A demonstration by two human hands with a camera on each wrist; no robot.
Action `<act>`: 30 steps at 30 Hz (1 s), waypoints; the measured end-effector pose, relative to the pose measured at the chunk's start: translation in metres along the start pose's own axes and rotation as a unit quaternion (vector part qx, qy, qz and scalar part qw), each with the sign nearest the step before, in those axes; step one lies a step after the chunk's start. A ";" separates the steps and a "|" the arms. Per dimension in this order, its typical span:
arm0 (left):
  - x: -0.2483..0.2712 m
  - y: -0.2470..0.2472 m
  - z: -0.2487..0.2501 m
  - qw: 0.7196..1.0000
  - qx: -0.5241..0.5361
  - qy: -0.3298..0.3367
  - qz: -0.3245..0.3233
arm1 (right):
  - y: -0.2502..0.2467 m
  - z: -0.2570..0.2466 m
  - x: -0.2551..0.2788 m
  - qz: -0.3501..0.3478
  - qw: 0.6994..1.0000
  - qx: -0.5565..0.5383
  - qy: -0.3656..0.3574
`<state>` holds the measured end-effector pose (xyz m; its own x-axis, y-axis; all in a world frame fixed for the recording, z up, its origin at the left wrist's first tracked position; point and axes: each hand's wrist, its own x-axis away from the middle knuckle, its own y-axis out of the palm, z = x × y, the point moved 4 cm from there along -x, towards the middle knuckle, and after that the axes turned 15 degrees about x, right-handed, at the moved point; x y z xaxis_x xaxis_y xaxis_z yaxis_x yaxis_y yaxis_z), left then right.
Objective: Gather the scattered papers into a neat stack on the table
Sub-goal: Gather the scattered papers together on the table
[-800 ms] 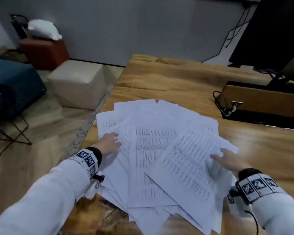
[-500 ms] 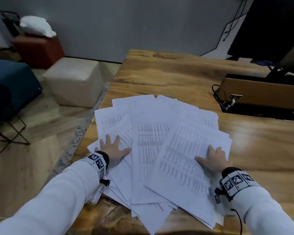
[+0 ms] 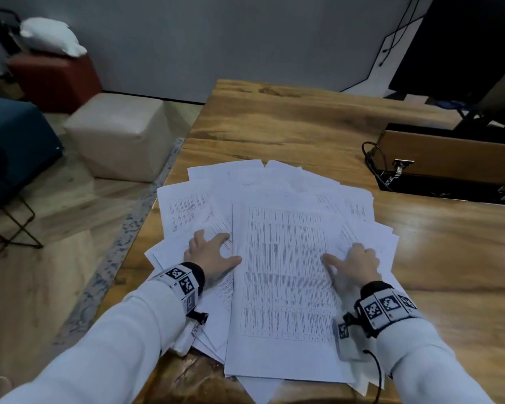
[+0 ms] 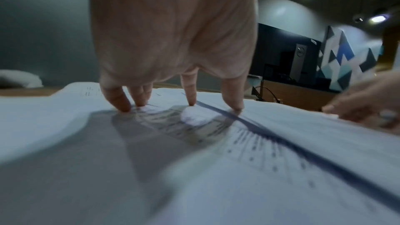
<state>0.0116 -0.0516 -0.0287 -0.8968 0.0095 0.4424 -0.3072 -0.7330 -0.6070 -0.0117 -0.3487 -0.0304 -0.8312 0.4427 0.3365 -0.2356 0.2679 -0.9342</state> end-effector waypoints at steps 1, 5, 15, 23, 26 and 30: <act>0.002 0.001 0.001 0.999 0.041 -0.003 0.002 | 0.001 0.004 0.003 -0.005 1.000 0.006 0.011; 0.008 0.020 0.010 0.983 0.176 -0.017 -0.052 | 0.008 -0.006 0.018 -0.047 0.999 0.015 -0.020; 0.015 0.036 0.009 0.942 0.336 -0.008 -0.019 | 0.000 -0.019 0.042 -0.033 0.953 -0.288 -0.089; -0.001 -0.024 -0.028 0.951 0.272 -0.089 0.121 | -0.009 -0.008 0.011 -0.024 0.977 -0.191 -0.093; -0.001 -0.016 -0.031 0.946 0.288 -0.092 0.119 | 0.004 -0.026 0.017 -0.037 0.985 -0.099 -0.138; 0.000 -0.010 -0.027 0.930 0.323 -0.096 0.148 | 0.024 -0.033 0.033 -0.100 0.981 -0.072 -0.151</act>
<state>0.0062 -0.0255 -0.0406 -0.8193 -0.3336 0.4663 0.2545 -0.9404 -0.2256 -0.0281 -0.2998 -0.0379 -0.8918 0.1016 0.4409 -0.3537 0.4511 -0.8194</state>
